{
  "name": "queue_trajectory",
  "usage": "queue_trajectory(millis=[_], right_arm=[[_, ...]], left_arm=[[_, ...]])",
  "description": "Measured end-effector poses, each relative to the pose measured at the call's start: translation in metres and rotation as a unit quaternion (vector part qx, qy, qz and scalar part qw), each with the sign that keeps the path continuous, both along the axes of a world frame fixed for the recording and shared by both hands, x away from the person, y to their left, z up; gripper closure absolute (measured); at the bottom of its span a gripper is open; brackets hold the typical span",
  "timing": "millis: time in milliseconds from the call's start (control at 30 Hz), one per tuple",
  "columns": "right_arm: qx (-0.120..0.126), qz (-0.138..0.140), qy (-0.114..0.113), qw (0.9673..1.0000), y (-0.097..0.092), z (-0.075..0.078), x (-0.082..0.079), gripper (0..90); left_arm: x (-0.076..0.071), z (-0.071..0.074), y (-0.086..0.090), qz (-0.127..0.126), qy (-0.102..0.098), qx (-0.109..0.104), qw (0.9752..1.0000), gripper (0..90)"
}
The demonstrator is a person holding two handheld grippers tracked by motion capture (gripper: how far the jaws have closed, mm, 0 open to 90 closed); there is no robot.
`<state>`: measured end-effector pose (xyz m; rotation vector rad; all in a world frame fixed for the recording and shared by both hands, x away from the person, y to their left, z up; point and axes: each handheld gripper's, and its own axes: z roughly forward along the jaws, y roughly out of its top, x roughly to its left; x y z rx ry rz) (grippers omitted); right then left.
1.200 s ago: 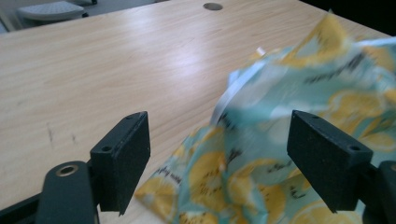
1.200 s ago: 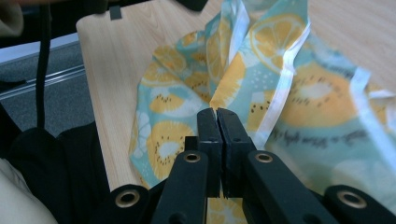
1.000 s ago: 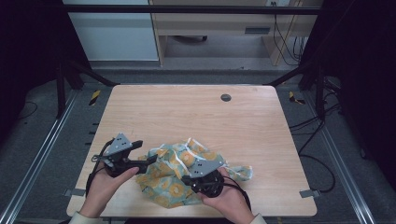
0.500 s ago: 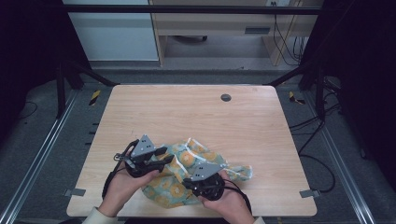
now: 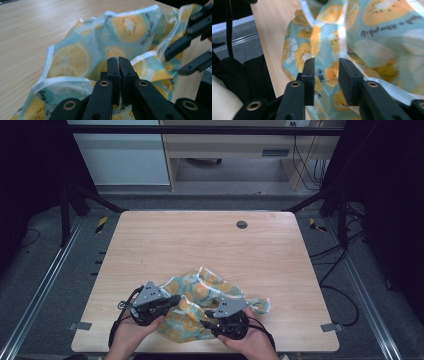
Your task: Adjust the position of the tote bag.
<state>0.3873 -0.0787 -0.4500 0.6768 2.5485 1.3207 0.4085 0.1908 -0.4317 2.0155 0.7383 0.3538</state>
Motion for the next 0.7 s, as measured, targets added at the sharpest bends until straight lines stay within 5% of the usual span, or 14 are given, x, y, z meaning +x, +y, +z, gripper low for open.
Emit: queue_trajectory(millis=[467,700], right_arm=[[0.009,-0.021,-0.015,0.9996,-0.012,0.01,-0.002,56.8],[0.017,-0.032,-0.032,0.9988,-0.021,0.031,-0.001,53.9]], left_arm=[[-0.012,-0.017,0.01,-0.023,0.001,0.031,0.9993,89.2],[-0.014,-0.02,0.008,-0.033,-0.002,0.052,0.9981,89.0]])
